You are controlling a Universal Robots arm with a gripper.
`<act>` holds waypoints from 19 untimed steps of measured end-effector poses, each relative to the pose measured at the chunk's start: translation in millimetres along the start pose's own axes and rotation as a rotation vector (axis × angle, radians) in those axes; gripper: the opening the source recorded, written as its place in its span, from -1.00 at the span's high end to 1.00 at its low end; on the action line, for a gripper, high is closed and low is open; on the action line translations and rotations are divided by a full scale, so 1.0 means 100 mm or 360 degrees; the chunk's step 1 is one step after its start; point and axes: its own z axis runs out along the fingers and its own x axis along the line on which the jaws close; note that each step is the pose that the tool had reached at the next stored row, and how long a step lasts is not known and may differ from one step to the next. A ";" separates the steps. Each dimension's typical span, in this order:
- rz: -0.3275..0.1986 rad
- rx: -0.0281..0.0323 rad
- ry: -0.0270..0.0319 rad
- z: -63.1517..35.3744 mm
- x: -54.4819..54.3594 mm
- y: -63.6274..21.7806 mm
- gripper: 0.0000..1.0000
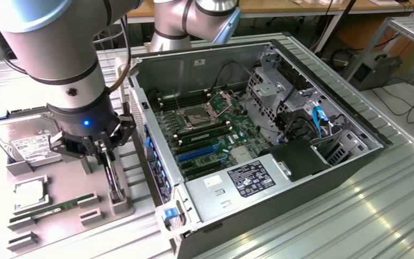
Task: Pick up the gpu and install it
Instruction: 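Pick up the gpu and move the gpu toward the slot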
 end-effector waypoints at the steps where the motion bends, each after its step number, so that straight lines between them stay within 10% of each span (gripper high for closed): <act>1: 0.0000 -0.00002 0.00022 -0.014 0.00 0.000 0.47; 19: 0.0004 -0.00065 0.00816 -0.542 -0.15 -0.056 0.47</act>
